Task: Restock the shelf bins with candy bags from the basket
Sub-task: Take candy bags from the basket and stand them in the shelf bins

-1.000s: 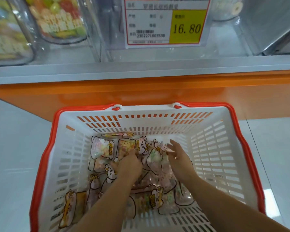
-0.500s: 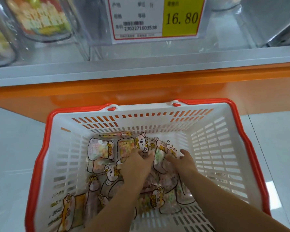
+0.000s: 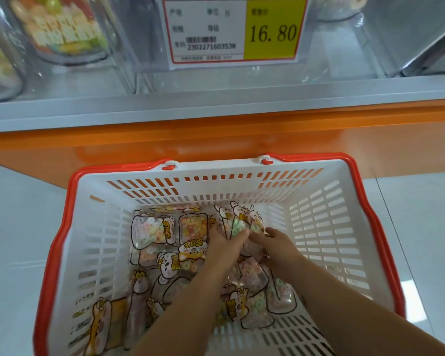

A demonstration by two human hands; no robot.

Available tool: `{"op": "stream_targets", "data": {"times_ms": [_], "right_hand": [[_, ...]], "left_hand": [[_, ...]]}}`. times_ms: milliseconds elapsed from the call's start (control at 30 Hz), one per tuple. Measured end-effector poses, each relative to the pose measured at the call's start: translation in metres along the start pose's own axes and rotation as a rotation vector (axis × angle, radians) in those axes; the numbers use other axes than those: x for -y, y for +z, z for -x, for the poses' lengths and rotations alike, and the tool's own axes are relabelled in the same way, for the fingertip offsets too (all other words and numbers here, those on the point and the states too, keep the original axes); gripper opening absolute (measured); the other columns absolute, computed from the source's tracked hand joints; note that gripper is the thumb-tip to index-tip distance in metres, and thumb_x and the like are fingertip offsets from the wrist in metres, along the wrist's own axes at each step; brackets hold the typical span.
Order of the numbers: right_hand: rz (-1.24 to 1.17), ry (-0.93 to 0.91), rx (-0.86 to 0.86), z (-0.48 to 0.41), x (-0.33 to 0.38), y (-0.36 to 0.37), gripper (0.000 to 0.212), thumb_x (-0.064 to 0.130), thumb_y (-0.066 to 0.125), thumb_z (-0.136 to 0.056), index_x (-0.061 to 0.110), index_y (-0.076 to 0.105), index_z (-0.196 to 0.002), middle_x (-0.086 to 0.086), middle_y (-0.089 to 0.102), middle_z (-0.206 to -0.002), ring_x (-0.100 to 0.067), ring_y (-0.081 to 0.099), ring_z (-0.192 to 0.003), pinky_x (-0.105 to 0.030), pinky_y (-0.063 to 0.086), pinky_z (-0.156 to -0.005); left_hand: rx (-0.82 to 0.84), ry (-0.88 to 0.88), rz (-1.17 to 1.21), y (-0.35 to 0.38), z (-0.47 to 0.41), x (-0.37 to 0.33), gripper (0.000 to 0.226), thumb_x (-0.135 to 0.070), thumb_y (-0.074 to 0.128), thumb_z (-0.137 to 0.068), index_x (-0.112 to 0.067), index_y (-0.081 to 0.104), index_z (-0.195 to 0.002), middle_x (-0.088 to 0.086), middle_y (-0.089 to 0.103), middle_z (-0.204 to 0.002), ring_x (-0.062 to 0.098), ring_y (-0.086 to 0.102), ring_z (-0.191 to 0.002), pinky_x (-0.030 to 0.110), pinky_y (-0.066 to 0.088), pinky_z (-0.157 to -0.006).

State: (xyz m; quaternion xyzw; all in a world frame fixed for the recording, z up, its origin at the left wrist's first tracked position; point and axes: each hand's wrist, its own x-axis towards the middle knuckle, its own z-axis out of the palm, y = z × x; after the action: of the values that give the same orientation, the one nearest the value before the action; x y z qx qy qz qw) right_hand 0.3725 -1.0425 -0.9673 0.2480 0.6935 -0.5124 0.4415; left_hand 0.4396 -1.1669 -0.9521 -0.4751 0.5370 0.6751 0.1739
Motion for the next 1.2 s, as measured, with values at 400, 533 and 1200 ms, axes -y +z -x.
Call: {"op": "stream_targets", "data": {"times_ms": [400,533,1200], "right_hand": [[-0.238,0.033,0.314,0.052,0.044,-0.017,0.041,0.025,0.071,-0.084,0.014,0.056,-0.12,-0.013,0.056,-0.113,-0.028,0.06,-0.086,-0.039,0.052,-0.068],[-0.252,0.013,0.37,0.094,0.064,-0.017,0.033,0.036,0.072,-0.084,0.014,0.074,-0.107,-0.017,0.069,-0.103,-0.033,0.069,-0.09,-0.046,0.054,-0.087],[0.153,-1.108,0.197,0.324,0.197,-0.027,0.09,0.08,0.067,-0.069,0.035,0.044,-0.143,0.017,0.053,-0.142,-0.007,0.05,-0.131,-0.041,0.038,-0.111]], "left_hand": [[0.083,0.045,0.173,-0.013,0.044,-0.026,0.098,-0.054,0.082,-0.071,-0.045,0.026,-0.15,-0.01,0.03,-0.154,0.024,0.049,-0.127,0.048,0.057,-0.093],[0.075,0.136,0.125,-0.022,0.081,-0.041,0.087,-0.05,0.076,-0.078,-0.05,0.026,-0.149,-0.011,0.029,-0.155,0.019,0.053,-0.121,0.044,0.058,-0.092],[0.004,0.964,-0.503,-0.044,0.328,-0.205,0.089,-0.046,0.056,-0.096,-0.03,-0.004,-0.159,-0.031,0.028,-0.149,-0.018,0.043,-0.112,-0.004,0.032,-0.08]]}}
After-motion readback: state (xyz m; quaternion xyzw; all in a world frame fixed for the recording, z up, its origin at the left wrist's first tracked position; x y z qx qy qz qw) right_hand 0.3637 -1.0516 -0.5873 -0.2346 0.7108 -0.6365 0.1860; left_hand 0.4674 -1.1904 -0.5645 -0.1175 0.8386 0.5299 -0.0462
